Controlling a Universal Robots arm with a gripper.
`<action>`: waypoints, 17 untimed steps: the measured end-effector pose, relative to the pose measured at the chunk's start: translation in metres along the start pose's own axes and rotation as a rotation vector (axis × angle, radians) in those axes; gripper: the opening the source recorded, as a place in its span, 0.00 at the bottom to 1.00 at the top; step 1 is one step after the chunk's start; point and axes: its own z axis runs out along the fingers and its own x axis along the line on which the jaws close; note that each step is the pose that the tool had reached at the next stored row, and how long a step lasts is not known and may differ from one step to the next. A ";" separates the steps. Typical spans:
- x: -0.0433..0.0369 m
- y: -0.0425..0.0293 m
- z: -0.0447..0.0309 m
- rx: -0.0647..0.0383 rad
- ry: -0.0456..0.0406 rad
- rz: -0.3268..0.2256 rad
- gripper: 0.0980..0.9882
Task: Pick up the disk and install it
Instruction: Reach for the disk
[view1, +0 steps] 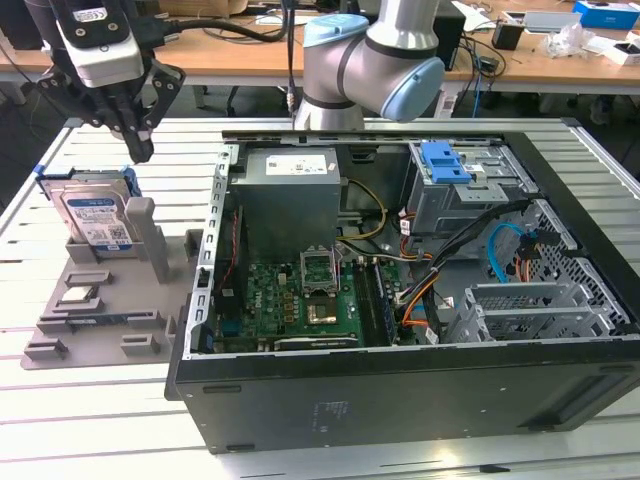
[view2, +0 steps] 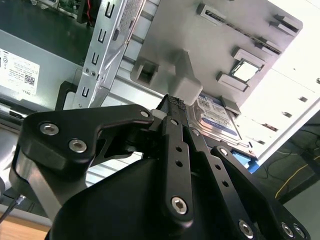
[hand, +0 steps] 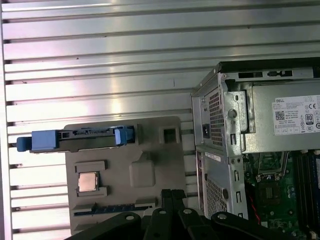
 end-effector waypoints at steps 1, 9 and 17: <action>0.0006 -0.0001 0.0000 0.000 0.0000 0.000 0.01; 0.0096 -0.0007 -0.0002 0.000 0.0000 0.000 0.01; 0.0191 -0.0014 -0.0005 0.000 0.0000 0.000 0.01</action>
